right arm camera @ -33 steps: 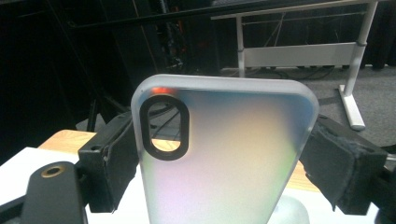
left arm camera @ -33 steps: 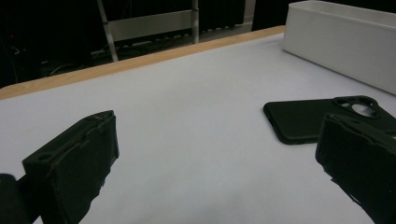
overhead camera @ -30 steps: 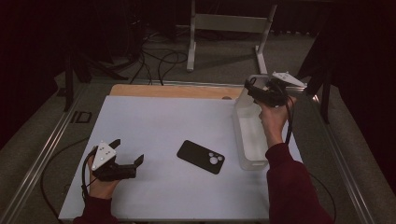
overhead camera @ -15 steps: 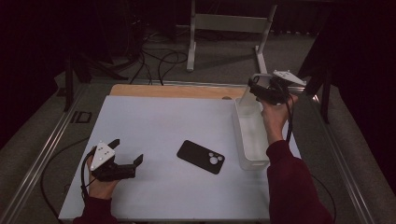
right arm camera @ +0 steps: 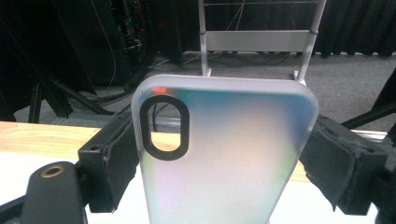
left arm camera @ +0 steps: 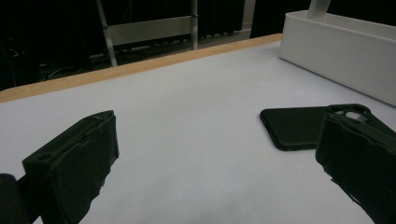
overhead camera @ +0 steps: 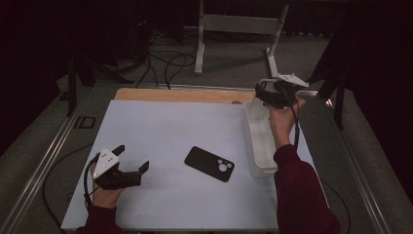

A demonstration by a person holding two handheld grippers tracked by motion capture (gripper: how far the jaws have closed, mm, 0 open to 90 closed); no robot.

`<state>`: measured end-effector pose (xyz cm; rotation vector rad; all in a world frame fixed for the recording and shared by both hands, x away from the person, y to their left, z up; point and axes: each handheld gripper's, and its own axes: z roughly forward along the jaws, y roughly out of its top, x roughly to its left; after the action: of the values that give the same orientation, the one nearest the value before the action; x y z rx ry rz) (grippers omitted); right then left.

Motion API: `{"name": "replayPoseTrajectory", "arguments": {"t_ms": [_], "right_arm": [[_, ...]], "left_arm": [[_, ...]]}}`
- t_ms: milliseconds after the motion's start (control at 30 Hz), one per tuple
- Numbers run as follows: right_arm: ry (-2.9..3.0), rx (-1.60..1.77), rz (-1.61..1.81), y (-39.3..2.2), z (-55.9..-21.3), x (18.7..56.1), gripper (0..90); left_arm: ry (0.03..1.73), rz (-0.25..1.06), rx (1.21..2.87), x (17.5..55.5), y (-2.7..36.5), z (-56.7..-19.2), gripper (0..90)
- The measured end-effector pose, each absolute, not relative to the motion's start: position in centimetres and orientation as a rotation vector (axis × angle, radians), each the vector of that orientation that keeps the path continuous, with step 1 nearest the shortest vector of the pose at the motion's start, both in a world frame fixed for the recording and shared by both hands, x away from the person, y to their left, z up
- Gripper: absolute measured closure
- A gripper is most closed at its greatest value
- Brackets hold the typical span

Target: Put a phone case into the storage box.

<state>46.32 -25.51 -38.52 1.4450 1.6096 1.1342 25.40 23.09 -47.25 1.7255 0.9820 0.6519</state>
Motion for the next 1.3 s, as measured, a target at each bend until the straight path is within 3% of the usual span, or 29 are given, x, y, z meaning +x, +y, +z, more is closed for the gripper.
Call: {"name": "replayPoseTrajectory", "arguments": {"t_ms": [1300], "right_arm": [[1.692, 1.540, 0.938, -24.3, -42.5, 47.8, 16.5]], "left_arm": [[0.968, 0.623, 1.699, 25.3, 23.2, -46.8, 0.0]]}}
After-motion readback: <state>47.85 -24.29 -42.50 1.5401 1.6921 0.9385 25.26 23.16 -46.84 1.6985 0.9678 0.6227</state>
